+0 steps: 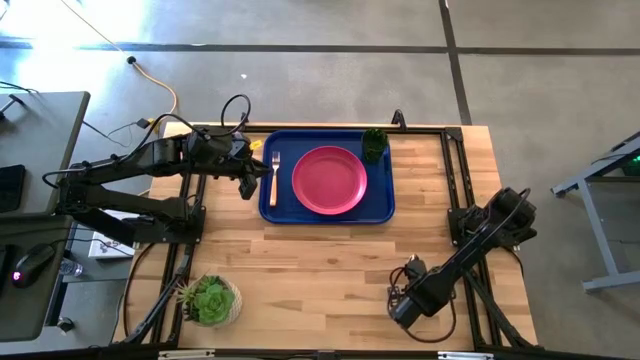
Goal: Pick and place plate/cup/fork/spoon on tray
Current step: Put the yellow spoon between the fork and plate on the blue serving tray
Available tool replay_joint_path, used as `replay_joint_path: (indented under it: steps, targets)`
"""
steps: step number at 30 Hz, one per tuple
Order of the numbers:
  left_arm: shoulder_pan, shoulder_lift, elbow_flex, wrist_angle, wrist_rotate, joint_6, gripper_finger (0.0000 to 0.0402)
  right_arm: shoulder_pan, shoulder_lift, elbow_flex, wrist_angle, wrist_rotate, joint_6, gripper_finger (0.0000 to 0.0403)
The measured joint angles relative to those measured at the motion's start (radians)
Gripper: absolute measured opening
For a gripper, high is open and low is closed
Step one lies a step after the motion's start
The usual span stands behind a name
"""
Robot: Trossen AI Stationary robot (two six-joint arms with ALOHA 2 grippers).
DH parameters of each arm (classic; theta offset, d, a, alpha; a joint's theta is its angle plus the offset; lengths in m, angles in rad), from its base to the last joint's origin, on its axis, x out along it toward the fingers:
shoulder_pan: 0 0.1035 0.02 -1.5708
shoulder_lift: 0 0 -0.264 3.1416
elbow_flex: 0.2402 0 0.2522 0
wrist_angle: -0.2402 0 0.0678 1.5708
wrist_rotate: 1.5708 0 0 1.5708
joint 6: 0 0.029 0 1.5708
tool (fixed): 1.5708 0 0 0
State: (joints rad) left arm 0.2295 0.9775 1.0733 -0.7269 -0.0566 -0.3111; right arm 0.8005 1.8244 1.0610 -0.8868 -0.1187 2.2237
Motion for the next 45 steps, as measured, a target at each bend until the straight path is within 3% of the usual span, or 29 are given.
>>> replay_joint_path:
  steps: [20,30,45]
  targets:
    - [0.000,0.000,0.000,0.000,0.000,0.000,0.0060,0.006,0.001,0.029,0.007,0.065,0.000,0.0022]
    - [0.000,0.001,0.000,0.000,0.000,0.000,0.0060,-0.003,0.002,0.115,-0.051,0.144,0.000,0.0001]
    - [0.000,0.001,0.000,-0.001,0.000,0.006,0.0060,-0.053,0.007,0.115,-0.093,0.132,-0.003,0.0001]
